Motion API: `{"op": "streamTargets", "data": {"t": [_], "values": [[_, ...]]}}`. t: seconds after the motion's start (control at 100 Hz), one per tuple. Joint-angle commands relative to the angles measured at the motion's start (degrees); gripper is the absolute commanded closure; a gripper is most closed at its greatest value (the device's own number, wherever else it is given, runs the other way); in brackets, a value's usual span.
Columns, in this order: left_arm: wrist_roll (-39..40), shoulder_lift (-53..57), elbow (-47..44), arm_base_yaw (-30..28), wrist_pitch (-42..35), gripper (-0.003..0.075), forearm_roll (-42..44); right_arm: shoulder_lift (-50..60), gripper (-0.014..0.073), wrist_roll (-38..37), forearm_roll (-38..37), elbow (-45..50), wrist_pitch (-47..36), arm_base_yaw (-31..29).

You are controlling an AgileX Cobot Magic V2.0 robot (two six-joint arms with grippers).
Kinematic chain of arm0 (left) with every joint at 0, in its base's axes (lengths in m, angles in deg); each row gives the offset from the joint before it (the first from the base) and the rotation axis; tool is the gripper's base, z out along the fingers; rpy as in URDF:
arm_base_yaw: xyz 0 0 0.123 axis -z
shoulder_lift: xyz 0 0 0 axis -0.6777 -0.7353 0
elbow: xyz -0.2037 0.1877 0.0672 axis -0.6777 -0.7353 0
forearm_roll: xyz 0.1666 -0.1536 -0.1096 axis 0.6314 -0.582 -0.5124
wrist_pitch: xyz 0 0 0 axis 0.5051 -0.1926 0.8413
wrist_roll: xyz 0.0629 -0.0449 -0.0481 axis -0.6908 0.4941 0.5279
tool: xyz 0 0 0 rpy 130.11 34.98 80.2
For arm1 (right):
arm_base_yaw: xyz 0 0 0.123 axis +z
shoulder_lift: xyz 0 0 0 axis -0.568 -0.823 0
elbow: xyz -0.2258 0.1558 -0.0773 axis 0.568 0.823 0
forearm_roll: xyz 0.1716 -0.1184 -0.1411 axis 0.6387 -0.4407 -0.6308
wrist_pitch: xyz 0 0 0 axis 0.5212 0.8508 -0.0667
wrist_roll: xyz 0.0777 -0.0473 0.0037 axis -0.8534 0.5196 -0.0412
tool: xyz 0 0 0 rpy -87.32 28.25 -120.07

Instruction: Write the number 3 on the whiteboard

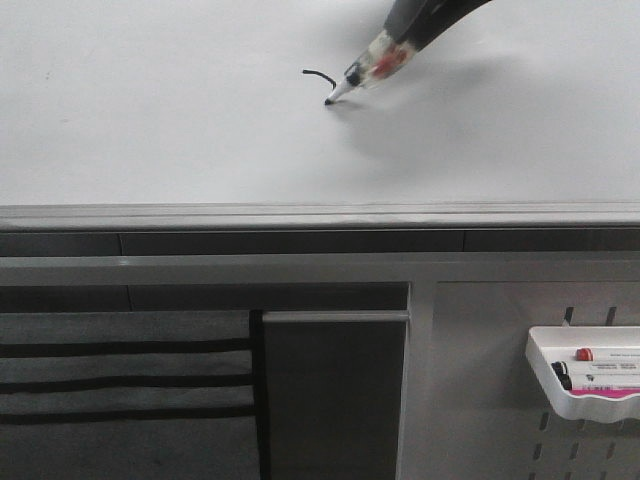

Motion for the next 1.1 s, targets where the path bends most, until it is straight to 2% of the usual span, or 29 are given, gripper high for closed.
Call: {"op": "streamTargets", "data": {"t": [0.0,0.12,0.24,0.3,0.52,0.61,0.69,0.81,0.97,1.0,1.09], "values": [[0.44,0.14,1.5,-0.19,-4.37,0.0281,-1.42,0.83,0.0587,0.12,0.18,-1.08,-6.13,1.83],[0.44,0.14,1.5,-0.19,-4.37,0.0281,-1.09,0.94,0.0587,0.08,-0.03,-1.45,-5.68,0.97],[0.44,0.14,1.5,-0.19,-4.26,0.0281,-0.36,2.03,0.0587,0.08,-0.17,-0.69,0.98,-1.66],[0.44,0.14,1.5,-0.19,-4.26,0.0281,-0.36,2.25,0.0587,0.08,-0.17,0.98,1.47,-1.88],[0.44,0.14,1.5,-0.19,-4.26,0.0281,-0.36,1.32,0.0587,0.48,1.7,4.09,-11.88,5.51],[0.44,0.14,1.5,-0.19,-4.36,0.0281,-0.36,1.21,0.0587,0.48,1.83,2.12,-11.15,6.29],[0.44,0.14,1.5,-0.19,-4.26,0.0281,-0.22,2.78,0.0587,0.99,1.83,1.33,-5.31,5.91],[0.44,0.14,1.5,-0.19,-2.9,0.0281,-0.22,8.2,0.0587,6.96,5.28,6.1,-1.91,6.32],[-0.46,-1.71,2.2,-0.08,0.79,0.0281,-0.33,16.82,0.0587,23.79,15.87,15.69,1.56,6.3],[-1.28,-2.58,2.89,-0.08,2.09,0.0281,-0.33,17.99,0.0587,27.11,16.61,16.91,3.49,6.3],[-7.13,-6.04,4.72,-0.08,7.66,0.0281,-2.16,20.91,0.0587,29.94,16.72,18.28,8.3,6.3]]}}
